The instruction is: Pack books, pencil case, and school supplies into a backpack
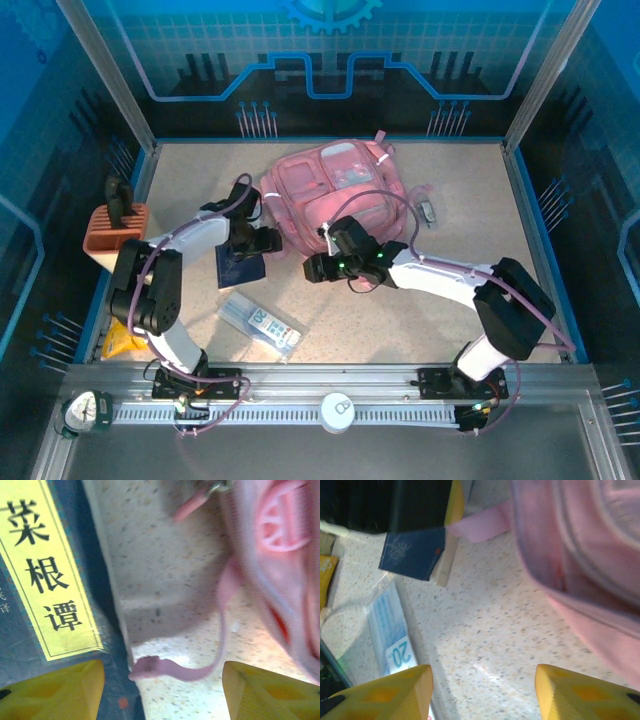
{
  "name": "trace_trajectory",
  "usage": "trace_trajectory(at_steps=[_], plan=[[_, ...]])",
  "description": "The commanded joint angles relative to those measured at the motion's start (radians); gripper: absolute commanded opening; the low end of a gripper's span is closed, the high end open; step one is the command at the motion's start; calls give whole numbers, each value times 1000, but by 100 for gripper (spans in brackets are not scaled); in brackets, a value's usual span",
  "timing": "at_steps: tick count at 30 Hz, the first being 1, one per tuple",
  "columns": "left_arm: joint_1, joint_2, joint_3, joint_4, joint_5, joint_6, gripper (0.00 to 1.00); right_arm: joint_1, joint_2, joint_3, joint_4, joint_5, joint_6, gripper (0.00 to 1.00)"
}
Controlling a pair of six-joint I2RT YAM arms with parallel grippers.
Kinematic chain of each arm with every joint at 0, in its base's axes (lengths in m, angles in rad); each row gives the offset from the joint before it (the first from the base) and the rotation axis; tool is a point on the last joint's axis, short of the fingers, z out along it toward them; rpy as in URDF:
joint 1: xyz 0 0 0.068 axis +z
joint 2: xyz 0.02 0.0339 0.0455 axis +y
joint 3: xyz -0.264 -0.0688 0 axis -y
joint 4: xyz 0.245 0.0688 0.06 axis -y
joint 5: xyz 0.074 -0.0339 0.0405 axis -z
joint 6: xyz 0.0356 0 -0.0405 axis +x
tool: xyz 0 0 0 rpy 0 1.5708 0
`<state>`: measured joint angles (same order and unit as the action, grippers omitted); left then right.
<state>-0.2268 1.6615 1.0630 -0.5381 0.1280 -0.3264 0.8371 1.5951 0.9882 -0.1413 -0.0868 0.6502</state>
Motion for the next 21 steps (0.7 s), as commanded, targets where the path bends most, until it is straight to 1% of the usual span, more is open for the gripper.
trace_trajectory(at_steps=[1,4,7,11,13,17,21], plan=[[27,-95,-20,19,35,-34,65,37,72,77,-24,-20,62,57],[78,-142,-47,3,-16,-67,70,69,139,139,-14,-24,77,59],[132,-188,-92,-20,-108,-102,70,87,226,220,-21,-45,81,61],[220,-228,-177,13,-86,-134,70,92,335,325,-29,-77,106,60],[245,-231,-207,22,-88,-141,70,98,383,383,-58,-75,111,58],[268,-244,-272,71,-85,-166,69,112,465,452,-64,-40,109,54],[273,-208,-291,107,-55,-172,66,112,550,554,-125,-26,93,54]])
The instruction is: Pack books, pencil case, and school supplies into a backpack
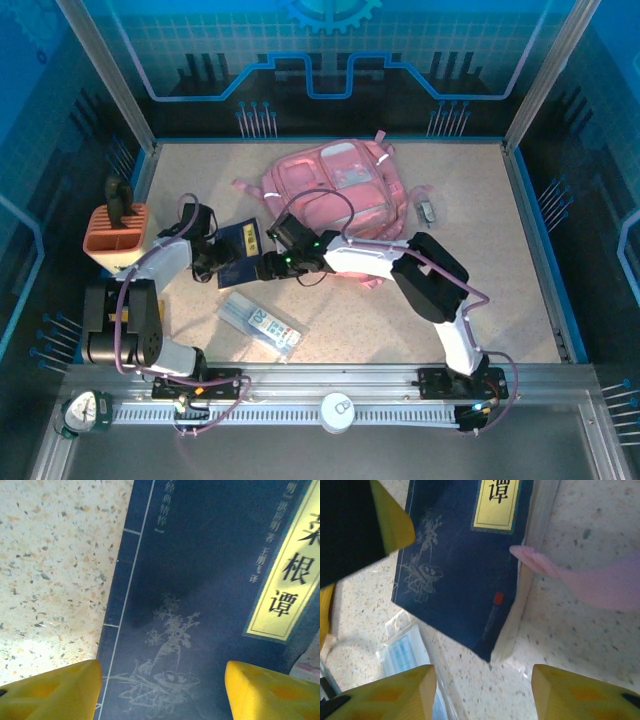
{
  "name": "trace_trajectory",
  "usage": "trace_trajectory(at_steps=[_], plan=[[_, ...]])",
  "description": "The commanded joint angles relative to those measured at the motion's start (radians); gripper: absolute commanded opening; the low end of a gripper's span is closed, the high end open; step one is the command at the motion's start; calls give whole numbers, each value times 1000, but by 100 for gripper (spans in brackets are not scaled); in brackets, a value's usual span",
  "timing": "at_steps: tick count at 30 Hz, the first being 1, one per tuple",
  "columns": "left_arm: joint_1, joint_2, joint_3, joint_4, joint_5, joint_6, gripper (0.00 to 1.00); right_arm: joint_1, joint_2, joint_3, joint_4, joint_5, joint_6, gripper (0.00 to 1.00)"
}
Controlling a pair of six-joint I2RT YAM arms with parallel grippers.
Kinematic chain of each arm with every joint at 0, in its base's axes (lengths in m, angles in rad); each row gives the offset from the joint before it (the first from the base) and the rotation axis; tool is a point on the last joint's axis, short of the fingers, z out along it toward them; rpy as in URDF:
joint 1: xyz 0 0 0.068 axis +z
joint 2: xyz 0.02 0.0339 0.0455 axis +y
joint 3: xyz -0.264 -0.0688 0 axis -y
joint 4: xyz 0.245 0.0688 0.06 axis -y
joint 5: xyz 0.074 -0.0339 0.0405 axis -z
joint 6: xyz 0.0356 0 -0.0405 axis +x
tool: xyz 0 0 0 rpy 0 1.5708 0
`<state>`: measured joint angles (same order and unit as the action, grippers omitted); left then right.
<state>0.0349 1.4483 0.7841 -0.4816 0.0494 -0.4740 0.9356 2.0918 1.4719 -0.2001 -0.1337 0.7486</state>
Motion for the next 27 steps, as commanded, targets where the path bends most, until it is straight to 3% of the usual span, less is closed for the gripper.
trace_trajectory(at_steps=[1,7,17,27], plan=[[11,14,-13,55,27,-25,66,14,65,83,-68,22,-6,54],[11,40,-29,57,1,-32,64,15,129,157,-105,41,-23,54],[11,69,-77,116,64,-32,58,17,212,260,-155,7,-46,46],[11,69,-87,117,46,-37,57,20,164,296,-183,29,-69,36]])
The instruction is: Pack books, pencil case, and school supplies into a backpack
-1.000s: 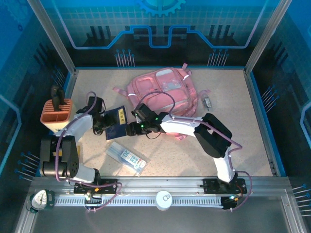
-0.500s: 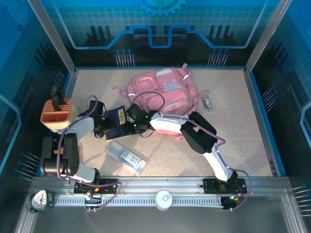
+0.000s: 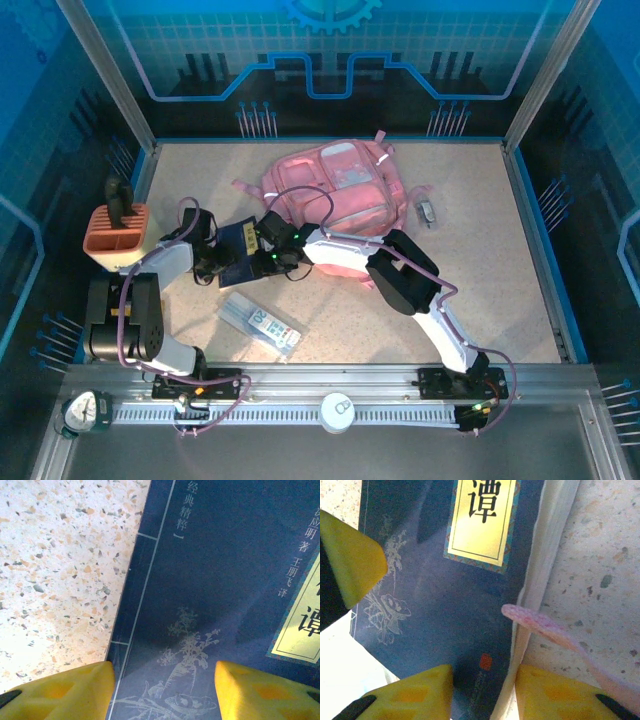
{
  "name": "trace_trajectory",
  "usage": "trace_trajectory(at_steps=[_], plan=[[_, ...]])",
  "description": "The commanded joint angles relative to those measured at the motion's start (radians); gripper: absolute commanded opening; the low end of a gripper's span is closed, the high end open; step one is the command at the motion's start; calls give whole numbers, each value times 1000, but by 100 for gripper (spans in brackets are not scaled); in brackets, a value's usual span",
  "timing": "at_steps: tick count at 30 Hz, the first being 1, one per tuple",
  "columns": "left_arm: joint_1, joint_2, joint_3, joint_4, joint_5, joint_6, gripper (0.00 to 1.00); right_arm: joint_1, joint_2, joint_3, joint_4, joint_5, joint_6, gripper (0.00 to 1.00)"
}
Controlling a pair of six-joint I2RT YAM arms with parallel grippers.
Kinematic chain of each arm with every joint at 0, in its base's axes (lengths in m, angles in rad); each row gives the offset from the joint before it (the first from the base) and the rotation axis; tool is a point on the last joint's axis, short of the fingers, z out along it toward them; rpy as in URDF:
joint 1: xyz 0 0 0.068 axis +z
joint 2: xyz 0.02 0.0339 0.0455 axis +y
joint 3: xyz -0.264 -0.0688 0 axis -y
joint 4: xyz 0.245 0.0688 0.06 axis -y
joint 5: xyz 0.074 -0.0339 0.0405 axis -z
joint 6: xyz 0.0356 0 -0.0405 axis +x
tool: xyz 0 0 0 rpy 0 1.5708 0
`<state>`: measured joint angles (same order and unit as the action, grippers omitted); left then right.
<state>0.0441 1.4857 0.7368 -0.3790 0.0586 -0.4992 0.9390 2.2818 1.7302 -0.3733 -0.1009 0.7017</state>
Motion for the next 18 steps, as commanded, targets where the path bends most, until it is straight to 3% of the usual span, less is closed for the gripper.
trace_trajectory(at_steps=[1,18], plan=[[2,32,-39,12,36,-12,57,17,-30,35,-5,-6,-22,34],[2,27,-45,17,33,-17,57,17,-90,22,21,-43,-13,26]])
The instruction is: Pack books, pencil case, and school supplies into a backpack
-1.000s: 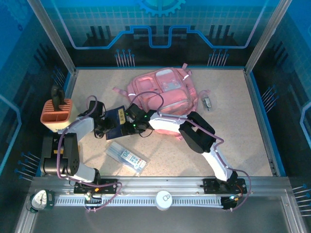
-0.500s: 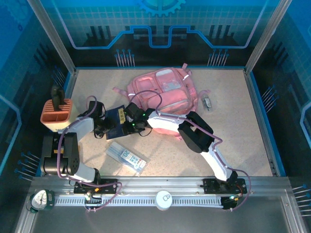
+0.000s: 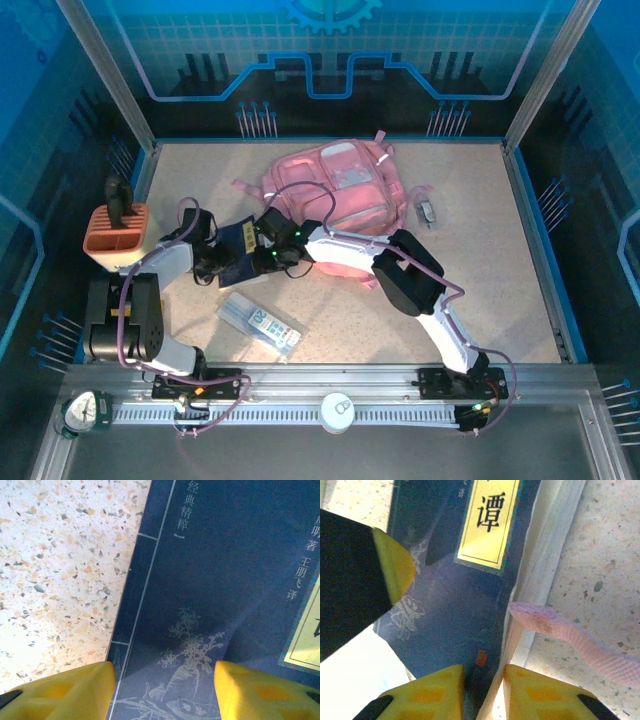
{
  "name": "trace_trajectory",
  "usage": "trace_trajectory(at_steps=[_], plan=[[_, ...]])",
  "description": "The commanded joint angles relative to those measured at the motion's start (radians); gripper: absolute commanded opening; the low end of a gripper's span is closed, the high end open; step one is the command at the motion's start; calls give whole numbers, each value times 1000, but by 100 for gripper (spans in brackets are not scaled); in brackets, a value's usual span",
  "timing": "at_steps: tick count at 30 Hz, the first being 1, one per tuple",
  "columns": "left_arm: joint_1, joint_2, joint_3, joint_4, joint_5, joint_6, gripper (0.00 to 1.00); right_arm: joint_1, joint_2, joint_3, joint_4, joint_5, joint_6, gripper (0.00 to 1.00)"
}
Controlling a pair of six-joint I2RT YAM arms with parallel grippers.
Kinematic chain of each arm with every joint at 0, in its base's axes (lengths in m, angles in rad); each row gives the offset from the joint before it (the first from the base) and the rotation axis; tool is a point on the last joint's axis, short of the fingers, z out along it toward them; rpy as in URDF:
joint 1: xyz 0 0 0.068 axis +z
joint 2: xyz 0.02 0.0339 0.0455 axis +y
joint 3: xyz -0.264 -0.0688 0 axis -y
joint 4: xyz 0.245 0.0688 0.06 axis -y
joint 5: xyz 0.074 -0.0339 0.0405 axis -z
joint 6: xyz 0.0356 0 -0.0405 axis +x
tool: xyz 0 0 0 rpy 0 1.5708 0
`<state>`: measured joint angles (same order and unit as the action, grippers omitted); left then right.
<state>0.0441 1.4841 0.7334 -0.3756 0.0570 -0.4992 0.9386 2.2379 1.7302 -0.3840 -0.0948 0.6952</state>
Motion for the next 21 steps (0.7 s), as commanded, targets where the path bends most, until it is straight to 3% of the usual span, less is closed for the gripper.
trace_trajectory(at_steps=[1,14,21], plan=[[2,28,-42,13,37,-16,57,17,-46,22,31,-50,-7,25],[2,2,-31,-8,30,-19,57,17,-75,17,58,-75,0,7],[18,-132,54,-115,-21,-15,66,17,-149,6,72,-83,-9,0]])
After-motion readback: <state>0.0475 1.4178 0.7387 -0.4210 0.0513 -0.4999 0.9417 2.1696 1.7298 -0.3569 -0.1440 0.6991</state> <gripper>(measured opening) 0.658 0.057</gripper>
